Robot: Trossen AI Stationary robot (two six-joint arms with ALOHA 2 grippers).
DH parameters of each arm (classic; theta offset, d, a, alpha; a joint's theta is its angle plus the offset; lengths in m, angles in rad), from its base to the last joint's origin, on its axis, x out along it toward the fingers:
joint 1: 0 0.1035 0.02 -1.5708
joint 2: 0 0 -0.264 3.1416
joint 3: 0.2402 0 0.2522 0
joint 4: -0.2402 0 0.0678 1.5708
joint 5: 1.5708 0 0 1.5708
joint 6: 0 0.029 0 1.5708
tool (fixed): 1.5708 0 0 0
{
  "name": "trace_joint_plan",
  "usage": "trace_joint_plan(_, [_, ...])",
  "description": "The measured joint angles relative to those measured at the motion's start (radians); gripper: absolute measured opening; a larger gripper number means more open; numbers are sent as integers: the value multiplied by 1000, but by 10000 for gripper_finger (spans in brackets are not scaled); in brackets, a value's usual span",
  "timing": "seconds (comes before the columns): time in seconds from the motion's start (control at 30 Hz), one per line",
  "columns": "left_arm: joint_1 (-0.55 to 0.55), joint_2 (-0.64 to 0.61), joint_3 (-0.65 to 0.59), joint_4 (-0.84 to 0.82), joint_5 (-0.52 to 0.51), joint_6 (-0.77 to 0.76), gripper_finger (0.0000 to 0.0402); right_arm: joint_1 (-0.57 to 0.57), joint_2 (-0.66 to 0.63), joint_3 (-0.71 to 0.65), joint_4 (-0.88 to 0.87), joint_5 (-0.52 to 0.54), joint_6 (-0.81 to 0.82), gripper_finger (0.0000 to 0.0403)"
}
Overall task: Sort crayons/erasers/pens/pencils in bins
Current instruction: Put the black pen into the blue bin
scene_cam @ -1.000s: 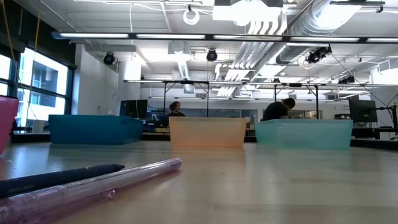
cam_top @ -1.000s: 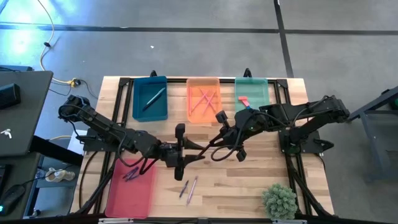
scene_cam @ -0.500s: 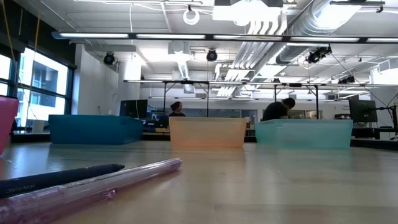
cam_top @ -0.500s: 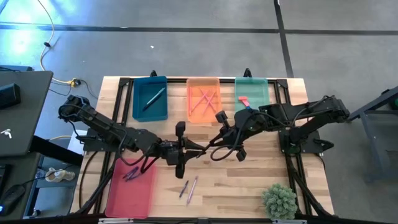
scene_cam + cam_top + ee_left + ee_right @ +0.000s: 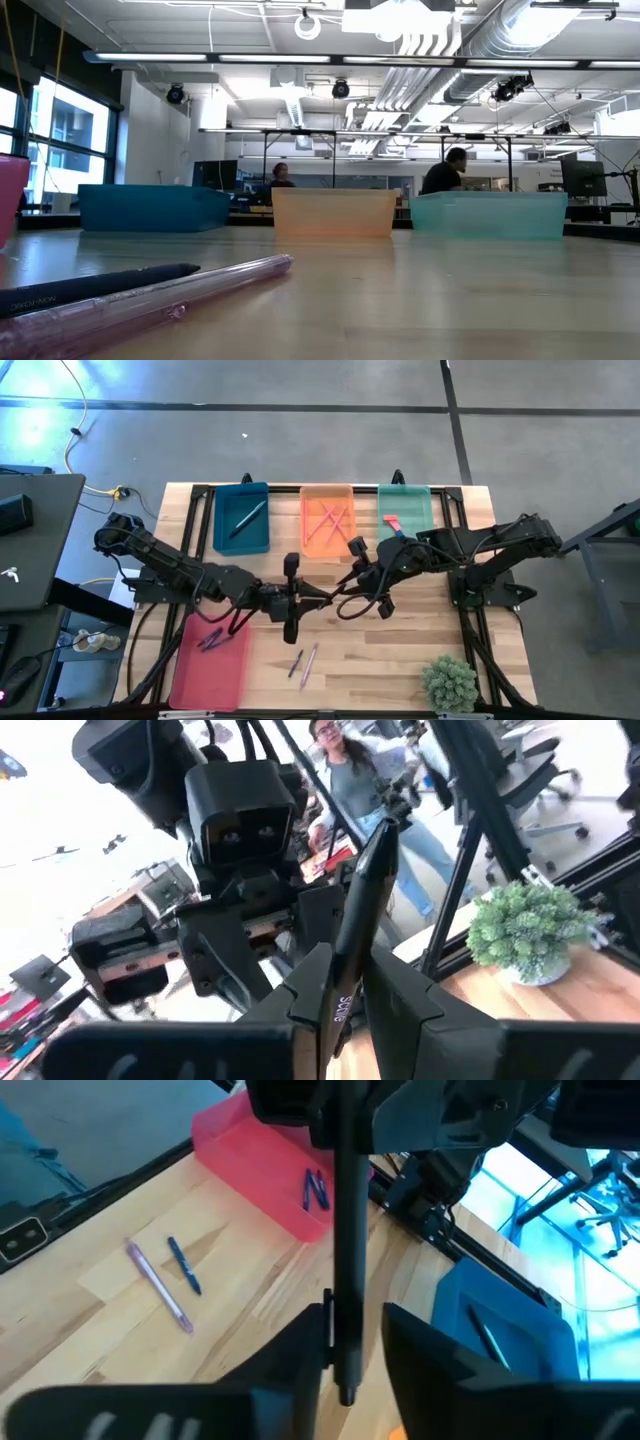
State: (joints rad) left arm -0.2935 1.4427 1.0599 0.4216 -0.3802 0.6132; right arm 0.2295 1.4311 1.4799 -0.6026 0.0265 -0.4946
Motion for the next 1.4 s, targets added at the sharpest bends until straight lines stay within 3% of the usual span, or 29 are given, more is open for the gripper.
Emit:
trace_joint_plan(0.23, [0, 3, 0, -63, -117, -8, 39, -1, 0, 0, 1, 8, 0, 162])
trace_joint_plan(0.33, [0, 3, 0, -84, -165, -12, 39, 0, 0, 0, -12, 63, 1, 180])
trace_joint_plan(0.5, [0, 3, 0, -170, -319, -33, 39, -1, 0, 0, -69, 151, 7, 189])
trace_joint_plan(0.7, [19, 1, 0, -318, -535, -95, 39, -12, 0, 0, -136, 176, 91, 190])
trace_joint_plan(1.1, [193, -76, 0, -758, -533, -473, 39, -82, 0, -152, -129, 177, 199, 190])
trace_joint_plan(1.4, [395, -176, 0, -1094, -417, -675, 39, -93, 0, -316, 63, 170, 229, 190])
